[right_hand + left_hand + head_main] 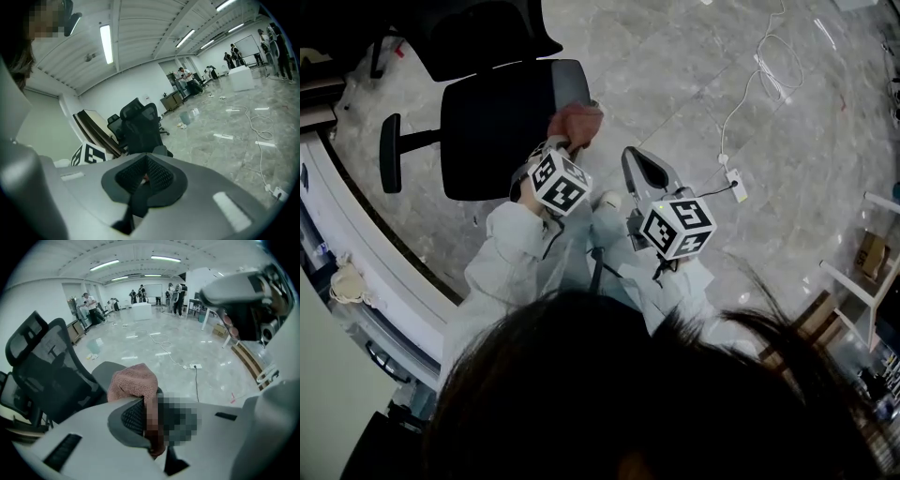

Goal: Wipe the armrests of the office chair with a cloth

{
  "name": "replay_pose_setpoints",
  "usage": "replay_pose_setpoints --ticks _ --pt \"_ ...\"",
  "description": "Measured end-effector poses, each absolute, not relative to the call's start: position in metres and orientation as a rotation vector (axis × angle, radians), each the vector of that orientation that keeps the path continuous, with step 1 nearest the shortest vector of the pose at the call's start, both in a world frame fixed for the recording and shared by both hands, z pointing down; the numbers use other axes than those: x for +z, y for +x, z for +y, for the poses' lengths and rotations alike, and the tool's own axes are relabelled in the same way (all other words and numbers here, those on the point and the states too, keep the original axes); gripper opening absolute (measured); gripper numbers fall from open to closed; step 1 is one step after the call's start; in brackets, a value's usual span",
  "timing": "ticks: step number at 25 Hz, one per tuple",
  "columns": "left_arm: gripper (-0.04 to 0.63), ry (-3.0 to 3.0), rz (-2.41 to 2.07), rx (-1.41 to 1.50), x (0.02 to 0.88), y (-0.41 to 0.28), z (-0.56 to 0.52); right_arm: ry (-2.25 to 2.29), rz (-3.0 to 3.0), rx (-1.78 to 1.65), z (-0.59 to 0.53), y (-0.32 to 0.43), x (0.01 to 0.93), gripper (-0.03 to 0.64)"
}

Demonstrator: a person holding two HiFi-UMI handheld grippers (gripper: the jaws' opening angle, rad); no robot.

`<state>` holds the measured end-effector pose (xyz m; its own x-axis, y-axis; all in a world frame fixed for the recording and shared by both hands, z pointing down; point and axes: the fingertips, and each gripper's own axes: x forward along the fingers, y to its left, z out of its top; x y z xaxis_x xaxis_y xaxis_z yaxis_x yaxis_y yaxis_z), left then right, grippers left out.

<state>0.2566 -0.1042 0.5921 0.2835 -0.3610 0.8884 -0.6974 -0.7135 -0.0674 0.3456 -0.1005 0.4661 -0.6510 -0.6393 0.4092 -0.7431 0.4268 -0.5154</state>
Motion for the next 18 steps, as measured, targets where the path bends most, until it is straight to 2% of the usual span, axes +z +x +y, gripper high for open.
replay_pose_setpoints --ticks 5,12,18 --pt "0.037 2.126 -1.083 1.279 0.601 0.232 -0.175 1.228 -2.471 1.064 -0.112 0.351 0.484 0.002" --pt "0.037 2.037 -1.254 1.287 0.607 0.193 -0.269 1.187 -2.41 1.078 -0.12 0.354 0.51 0.002" --pt "0.037 2.068 -1.184 1.374 0.612 0.205 -0.274 1.205 -2.389 1.14 -0.112 0.358 0.516 0.002"
